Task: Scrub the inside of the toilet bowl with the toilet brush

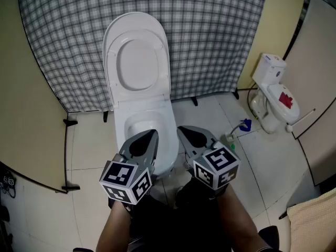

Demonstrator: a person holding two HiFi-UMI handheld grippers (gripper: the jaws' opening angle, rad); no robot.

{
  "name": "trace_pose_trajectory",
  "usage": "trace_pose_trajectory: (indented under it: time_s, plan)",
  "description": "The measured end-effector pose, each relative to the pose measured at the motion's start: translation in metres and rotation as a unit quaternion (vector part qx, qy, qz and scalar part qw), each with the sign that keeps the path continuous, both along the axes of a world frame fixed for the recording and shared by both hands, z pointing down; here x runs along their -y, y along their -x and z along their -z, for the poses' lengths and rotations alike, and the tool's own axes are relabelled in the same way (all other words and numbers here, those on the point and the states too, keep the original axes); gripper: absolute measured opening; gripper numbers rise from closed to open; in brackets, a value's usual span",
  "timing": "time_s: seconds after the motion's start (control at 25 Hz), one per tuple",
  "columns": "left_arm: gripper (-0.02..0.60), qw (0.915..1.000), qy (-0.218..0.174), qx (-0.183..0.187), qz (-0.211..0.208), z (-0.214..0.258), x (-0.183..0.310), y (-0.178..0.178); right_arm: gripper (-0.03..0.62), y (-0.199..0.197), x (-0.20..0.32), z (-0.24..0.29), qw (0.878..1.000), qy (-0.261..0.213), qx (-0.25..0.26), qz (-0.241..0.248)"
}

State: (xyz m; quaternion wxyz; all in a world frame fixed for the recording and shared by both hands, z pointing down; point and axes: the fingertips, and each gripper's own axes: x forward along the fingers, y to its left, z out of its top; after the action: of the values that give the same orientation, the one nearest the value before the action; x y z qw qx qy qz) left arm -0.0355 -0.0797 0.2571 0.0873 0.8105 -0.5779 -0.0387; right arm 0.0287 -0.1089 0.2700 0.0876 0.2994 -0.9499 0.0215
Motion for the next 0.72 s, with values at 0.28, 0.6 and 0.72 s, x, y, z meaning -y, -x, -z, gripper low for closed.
trace_pose_trajectory:
  time_s: [0.28, 0.6, 0.72]
  plan:
    - [0.009, 0.9995, 0.021, -0.003, -0.024, -0.023, 0.029, -0.025, 0.014, -0.031, 0.036, -0.027, 0.999, 0.015, -0.019, -0.041]
    - [0.009, 0.9957, 0.063, -0.003, -0.067, -0.066, 0.059, -0.065, 0.017, -0.076, 0.075, -0.084, 0.992, 0.054, -0.063, -0.1]
    - [0.009, 0.9932, 0.08, 0.001, -0.084, -0.081, 0.07, -0.081, 0.022, -0.094, 0.088, -0.106, 0.987, 0.075, -0.076, -0.121]
